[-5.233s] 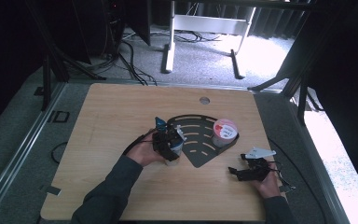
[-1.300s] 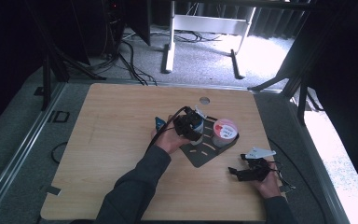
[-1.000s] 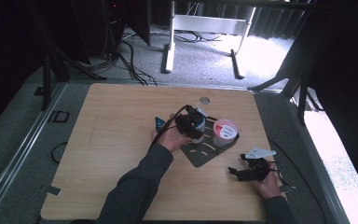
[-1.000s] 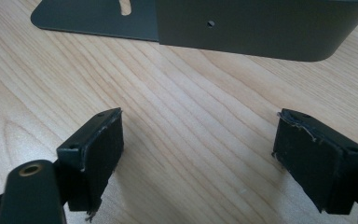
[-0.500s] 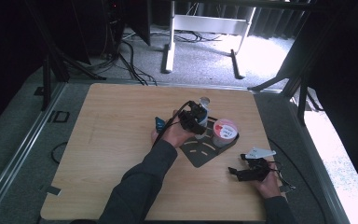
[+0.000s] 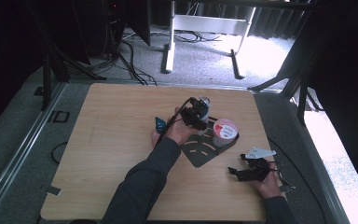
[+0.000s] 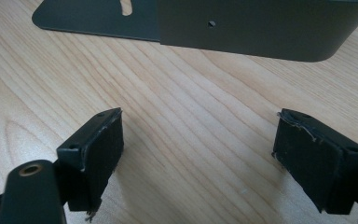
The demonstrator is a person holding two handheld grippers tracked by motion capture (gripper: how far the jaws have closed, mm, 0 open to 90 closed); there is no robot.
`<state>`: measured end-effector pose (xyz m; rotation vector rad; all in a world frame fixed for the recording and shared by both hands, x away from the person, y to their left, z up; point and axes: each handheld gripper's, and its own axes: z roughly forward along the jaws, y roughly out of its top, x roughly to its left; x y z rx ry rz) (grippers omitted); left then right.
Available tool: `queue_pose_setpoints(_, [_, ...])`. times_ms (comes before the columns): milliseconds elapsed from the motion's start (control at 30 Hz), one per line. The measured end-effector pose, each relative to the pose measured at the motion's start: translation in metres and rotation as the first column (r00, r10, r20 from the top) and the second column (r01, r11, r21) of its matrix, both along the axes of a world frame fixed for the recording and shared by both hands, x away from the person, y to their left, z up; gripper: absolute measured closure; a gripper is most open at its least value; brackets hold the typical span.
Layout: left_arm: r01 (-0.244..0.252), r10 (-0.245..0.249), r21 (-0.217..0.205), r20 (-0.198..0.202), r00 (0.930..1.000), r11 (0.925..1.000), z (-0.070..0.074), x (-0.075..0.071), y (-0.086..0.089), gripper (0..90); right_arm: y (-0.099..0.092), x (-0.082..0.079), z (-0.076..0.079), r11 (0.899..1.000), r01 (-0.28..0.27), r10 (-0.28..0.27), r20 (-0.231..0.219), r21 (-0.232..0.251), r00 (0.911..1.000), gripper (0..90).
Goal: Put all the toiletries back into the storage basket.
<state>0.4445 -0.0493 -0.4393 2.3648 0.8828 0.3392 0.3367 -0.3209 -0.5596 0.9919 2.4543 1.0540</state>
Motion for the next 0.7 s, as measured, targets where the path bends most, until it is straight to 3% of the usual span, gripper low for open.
queue_pose_setpoints(300, [-0.016, 0.016, -0.018, 0.011, 0.9998, 0.9997, -0.004, 0.006, -0.005, 55.0, -0.001, 0.0, 0.0, 1.0, 0.001, -0.001, -0.003, 0.005, 1.0, 15.7])
queue_pose_setpoints(467, [0.002, -0.001, -0.02, 0.017, 0.9999, 0.9998, -0.009, 0.01, -0.01, 54.9, -0.001, 0.0, 0.0, 1.0, -0.001, 0.001, -0.004, 0.006, 1.0, 15.7])
queue_pose_setpoints(700, [0.01, -0.01, 0.0, 0.034, 0.9994, 0.9999, -0.01, 0.017, -0.018, 54.9, -0.001, 0.0, 0.0, 1.0, -0.004, 0.004, -0.002, 0.004, 1.0, 15.7])
